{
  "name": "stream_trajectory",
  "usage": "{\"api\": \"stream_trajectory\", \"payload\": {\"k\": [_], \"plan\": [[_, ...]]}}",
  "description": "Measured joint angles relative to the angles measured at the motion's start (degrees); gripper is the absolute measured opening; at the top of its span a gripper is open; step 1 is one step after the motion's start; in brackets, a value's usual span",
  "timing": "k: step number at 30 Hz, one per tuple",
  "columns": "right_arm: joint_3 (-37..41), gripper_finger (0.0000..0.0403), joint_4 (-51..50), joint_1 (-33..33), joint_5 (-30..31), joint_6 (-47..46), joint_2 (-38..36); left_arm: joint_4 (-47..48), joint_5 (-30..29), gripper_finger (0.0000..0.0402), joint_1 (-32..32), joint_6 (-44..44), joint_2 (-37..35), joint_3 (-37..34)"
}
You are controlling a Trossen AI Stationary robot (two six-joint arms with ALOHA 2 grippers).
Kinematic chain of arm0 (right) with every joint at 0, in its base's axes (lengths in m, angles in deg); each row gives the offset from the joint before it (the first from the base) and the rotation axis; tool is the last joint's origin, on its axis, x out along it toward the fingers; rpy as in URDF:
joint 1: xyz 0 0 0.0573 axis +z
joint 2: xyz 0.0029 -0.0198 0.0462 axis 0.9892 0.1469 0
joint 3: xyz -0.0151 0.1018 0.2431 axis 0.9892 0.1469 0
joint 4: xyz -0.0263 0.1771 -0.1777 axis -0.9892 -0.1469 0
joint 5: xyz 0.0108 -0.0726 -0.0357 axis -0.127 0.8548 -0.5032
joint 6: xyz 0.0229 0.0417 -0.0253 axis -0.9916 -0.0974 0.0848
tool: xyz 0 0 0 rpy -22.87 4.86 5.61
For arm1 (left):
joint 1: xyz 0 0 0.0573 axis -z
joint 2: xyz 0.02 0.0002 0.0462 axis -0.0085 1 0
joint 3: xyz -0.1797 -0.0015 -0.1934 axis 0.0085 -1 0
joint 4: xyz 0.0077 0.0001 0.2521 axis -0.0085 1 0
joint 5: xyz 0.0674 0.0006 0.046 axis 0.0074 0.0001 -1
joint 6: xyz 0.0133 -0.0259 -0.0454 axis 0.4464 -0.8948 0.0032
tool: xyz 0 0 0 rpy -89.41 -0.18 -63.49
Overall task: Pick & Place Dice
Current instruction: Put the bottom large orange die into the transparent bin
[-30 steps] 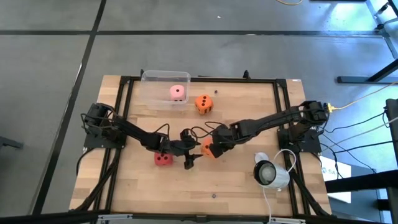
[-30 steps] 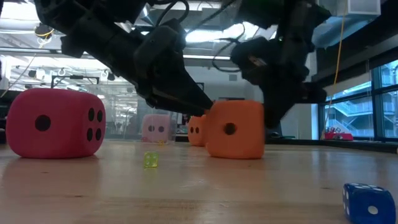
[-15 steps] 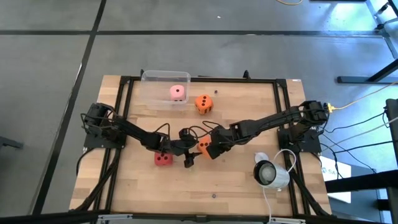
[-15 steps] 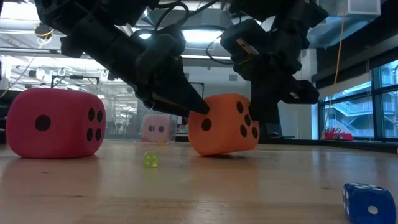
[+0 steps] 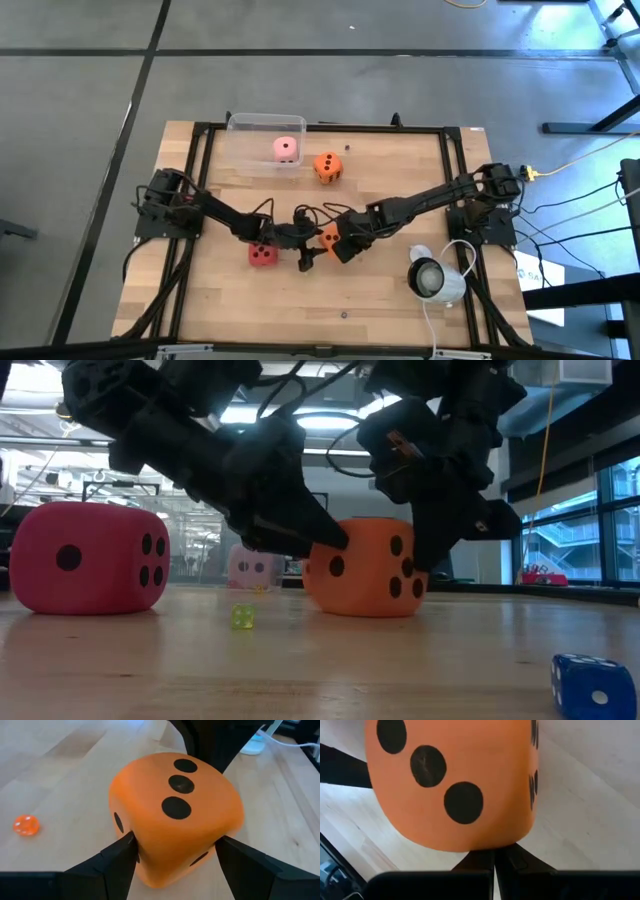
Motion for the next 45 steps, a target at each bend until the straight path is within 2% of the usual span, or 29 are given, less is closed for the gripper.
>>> {"api": "stream_trajectory", "payload": {"k": [10, 13, 17, 18, 29, 39, 45], "plan": [[0.0, 0.0, -0.2, -0.1, 0.2, 1.1, 0.1, -1.7, -0.6, 0.0254, 0.0, -0.5, 0.5, 0.0], [0.0, 0.0, -0.8, -0.1, 0.8, 1.3, 0.1, -1.9, -0.5, 0.0213, 0.0, -2.1, 0.5, 0.1], [0.0, 0.0, -1.9, -0.1, 1.2, 1.7, 0.1, -2.2, 0.8, 0.0107, -0.4, -4.3, 0.6, 0.1], [0.0, 0.0, -2.1, -0.2, 1.2, 1.7, 0.0, -2.4, 1.1, 0.0096, -0.5, -4.6, 0.6, 0.1], [0.0, 0.0, -2.5, -0.1, 1.7, 1.0, -0.5, -2.9, 1.0, 0.0092, 0.0, -5.2, -0.5, 0.1], [-0.3, 0.0, -4.3, 0.5, 4.9, 1.7, -8.5, 8.5, -0.1, 0.0045, 0.4, -2.4, -12.8, 0.4], [-0.3, 0.0, -3.2, 0.3, 5.8, 2.1, -10.1, 12.3, -1.1, 0.0033, -0.1, 0.0, -18.3, 0.4]]}}
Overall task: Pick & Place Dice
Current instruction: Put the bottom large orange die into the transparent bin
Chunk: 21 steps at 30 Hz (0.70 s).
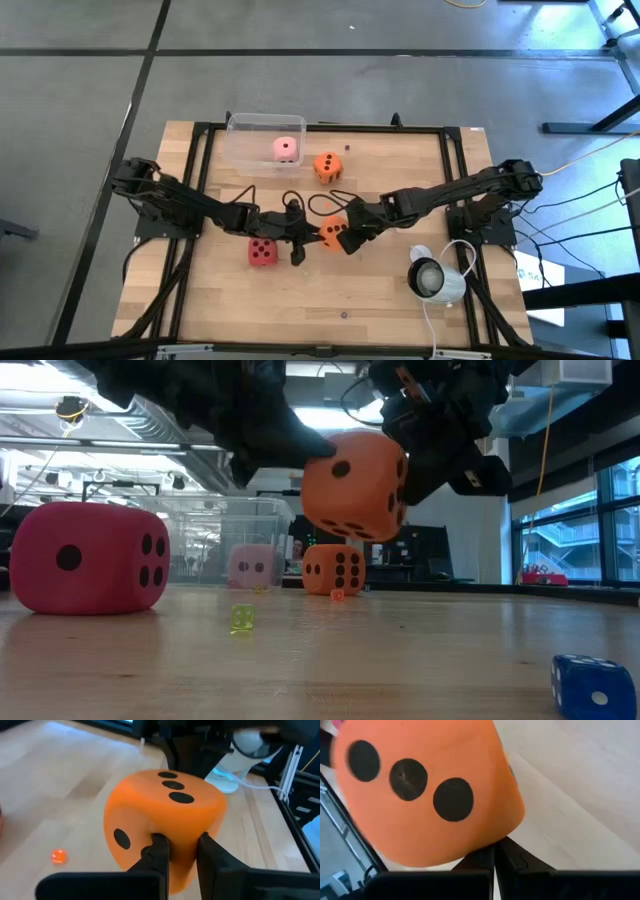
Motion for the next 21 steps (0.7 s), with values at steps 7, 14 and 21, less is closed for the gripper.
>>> {"api": "stream_trajectory", "payload": {"k": [7, 14, 21], "plan": [[0.1, 0.0, 1.2, 0.0, 0.8, -0.6, -0.2, 3.2, 2.0, 0.0019, -0.7, -1.0, -0.7, 0.1], [0.1, 0.0, 0.8, 0.0, 1.2, -1.4, -0.1, 4.9, 2.3, 0.001, -0.5, -1.8, -0.3, 0.2], [0.1, 0.0, 2.2, 0.1, -1.1, -1.7, 4.0, 5.9, 2.8, 0.0005, -0.5, -2.2, 1.0, 0.1]]}}
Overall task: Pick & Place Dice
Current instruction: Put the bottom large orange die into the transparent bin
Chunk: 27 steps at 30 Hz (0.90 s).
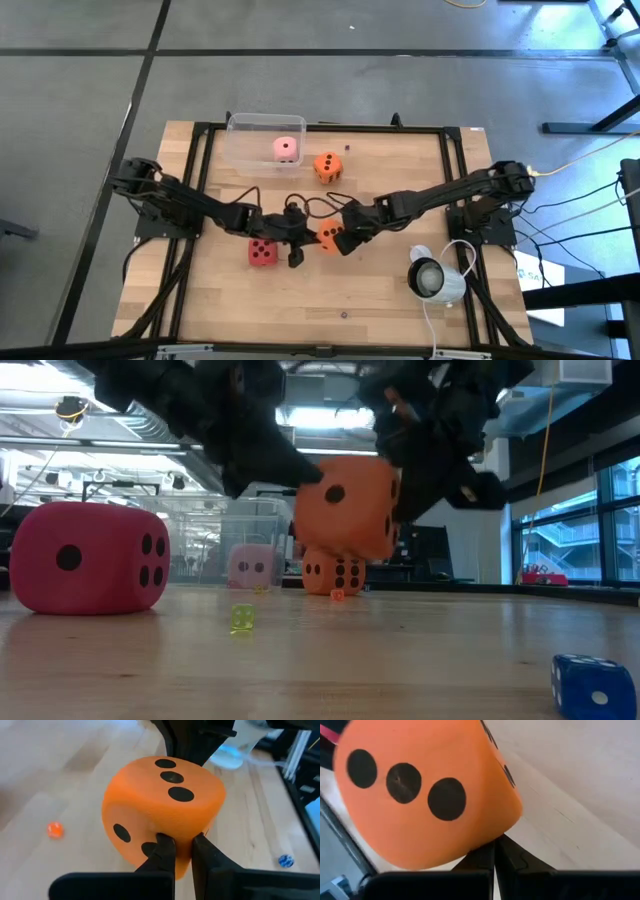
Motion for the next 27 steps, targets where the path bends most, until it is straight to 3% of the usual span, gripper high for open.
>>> {"api": "stream_trajectory", "payload": {"k": [9, 18, 27], "plan": [[0.2, 0.0, 2.4, -0.7, -2.8, 0.8, 3.7, -1.4, 2.4, 0.0001, 0.6, -2.1, 6.7, -0.1], [-0.1, 0.0005, -1.0, -0.7, -5.2, 3.2, 3.2, -2.2, 1.8, 0.0001, 0.4, -2.1, 7.2, -0.1], [-0.1, 0.0096, -4.0, -0.5, -7.7, 5.6, 3.3, -2.4, 1.6, 0.0001, 0.3, -2.2, 7.2, -0.1]]}}
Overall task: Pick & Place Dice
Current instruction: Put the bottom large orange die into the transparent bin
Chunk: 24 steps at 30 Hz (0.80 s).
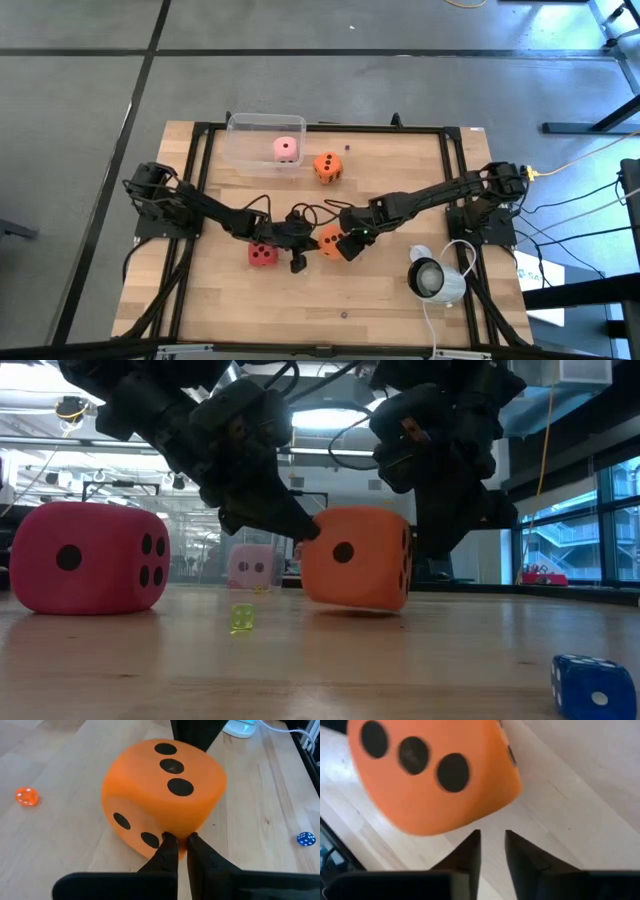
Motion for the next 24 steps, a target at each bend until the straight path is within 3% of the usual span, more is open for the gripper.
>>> {"api": "stream_trajectory", "payload": {"k": [4, 9, 14, 21, 24], "plan": [[0.0, 0.013, -2.0, 0.0, 0.4, 0.8, -1.3, -0.5, 0.0, 0.0001, 0.1, 0.0, 0.0, 0.0], [0.1, 0.0134, -4.4, -0.1, 4.5, 1.3, -2.7, -0.6, 0.9, 0.0, 0.1, -0.2, 0.0, 0.0], [0.1, 0.0096, -3.4, -0.8, 5.2, 2.4, -2.7, -1.8, 1.5, 0.0, 0.1, -0.1, 0.0, 0.0], [0.2, 0.0011, -0.7, -1.0, 5.5, 3.7, -2.7, -3.7, 2.9, 0.0001, 0.1, 0.0, 0.0, 0.0], [0.2, 0.0008, 0.0, -1.0, 5.3, 3.7, -2.6, -3.7, 3.4, 0.0006, 0.2, 0.0, 0.0, 0.0]]}}
